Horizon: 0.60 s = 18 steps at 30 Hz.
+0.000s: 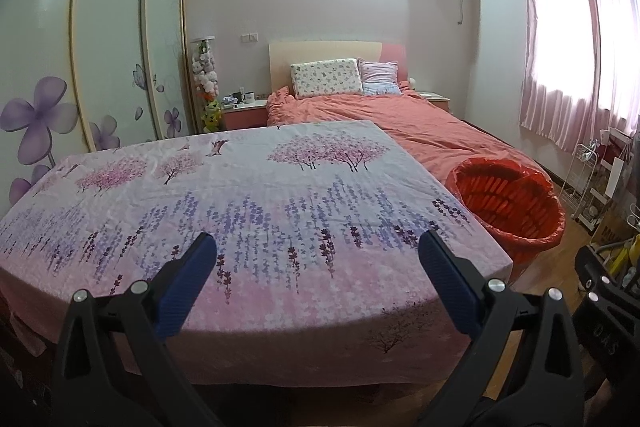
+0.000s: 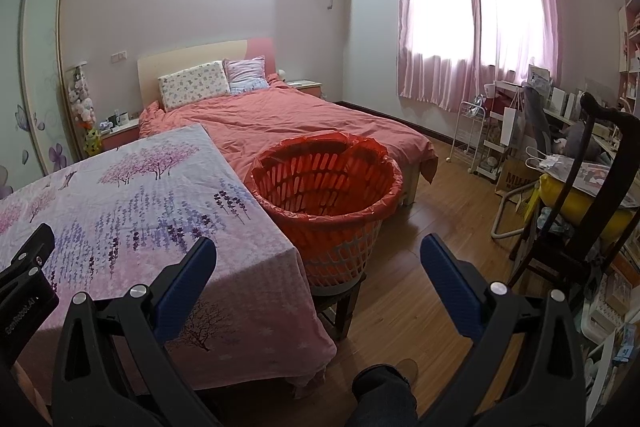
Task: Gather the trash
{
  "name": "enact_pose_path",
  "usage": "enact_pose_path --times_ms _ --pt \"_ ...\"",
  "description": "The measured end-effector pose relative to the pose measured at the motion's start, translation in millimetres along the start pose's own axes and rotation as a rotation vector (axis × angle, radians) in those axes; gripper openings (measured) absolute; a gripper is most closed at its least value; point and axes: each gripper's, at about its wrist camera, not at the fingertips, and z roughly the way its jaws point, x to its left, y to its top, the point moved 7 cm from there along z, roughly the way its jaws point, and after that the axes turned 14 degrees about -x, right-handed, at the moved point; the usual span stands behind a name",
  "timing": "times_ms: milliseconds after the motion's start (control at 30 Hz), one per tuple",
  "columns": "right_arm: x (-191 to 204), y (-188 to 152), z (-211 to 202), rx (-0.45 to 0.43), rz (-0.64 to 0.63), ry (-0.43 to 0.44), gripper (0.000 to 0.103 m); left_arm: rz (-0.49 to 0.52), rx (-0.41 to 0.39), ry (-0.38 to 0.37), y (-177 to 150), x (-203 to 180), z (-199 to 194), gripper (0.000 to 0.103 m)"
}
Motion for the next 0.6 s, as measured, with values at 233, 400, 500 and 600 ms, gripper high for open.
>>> enact_pose_path --times_ms 233,400,500,600 --pt "-0.3 -0.7 1.0 0.001 0.002 0.001 0.101 0.005 0.003 -0.006 -0.4 -1.3 1.8 0.099" --pt "-0.5 -0.5 1.0 0.001 0.002 0.001 0.101 0.005 0.003 -0.003 -0.6 -1.3 2.1 0.099" --pt "-0.8 -0.2 1.0 0.001 0.003 0.000 0.101 0.004 0.006 -0.001 -1.0 -0.7 3.0 0.099" --pt "0.7 -1.5 0.9 -0.002 0.004 -0.001 0.101 0.003 0.008 0.001 -1.6 -0.5 3.6 0.099"
